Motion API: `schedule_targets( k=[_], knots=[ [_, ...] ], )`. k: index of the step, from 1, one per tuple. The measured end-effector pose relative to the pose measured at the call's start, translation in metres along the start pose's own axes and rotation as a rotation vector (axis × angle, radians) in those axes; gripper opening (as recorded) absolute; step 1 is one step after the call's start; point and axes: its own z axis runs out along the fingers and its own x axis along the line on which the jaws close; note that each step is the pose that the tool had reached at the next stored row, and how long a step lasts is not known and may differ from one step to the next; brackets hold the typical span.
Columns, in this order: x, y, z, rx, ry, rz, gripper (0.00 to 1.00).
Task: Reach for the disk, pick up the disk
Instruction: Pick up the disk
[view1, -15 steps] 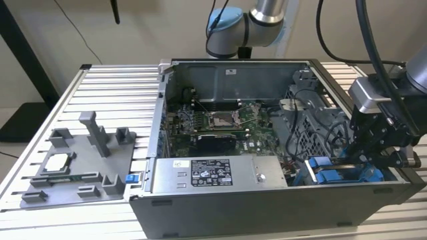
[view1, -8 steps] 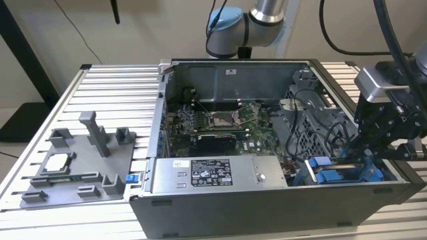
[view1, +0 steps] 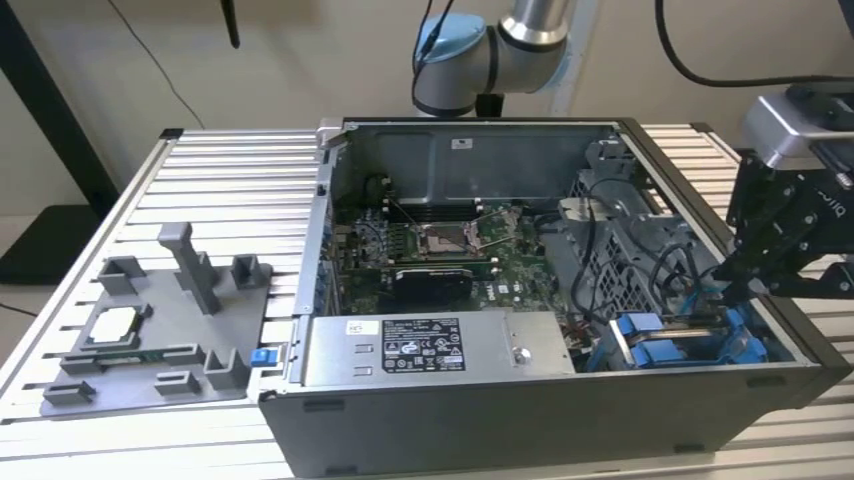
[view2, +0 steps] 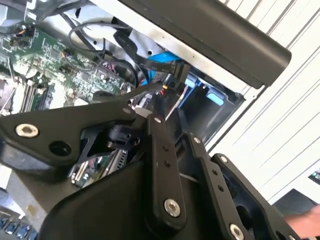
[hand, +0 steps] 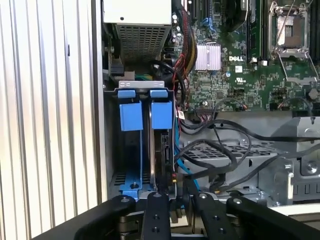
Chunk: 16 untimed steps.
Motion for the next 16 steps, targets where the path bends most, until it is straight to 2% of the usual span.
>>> schedule_targets(
  k=[10, 13, 16],
  knots=[
    [-0.0019, -0.0382, -0.001, -0.0326, 0.0011, 0.004, 1.0],
    [-0.0014, -0.0424, -0.001, -0.0447, 0.0016, 0.006, 1.0],
    [0.0048, -0.0458, -0.0009, -0.0613, 0.0024, 0.008, 1.0]
  ],
)
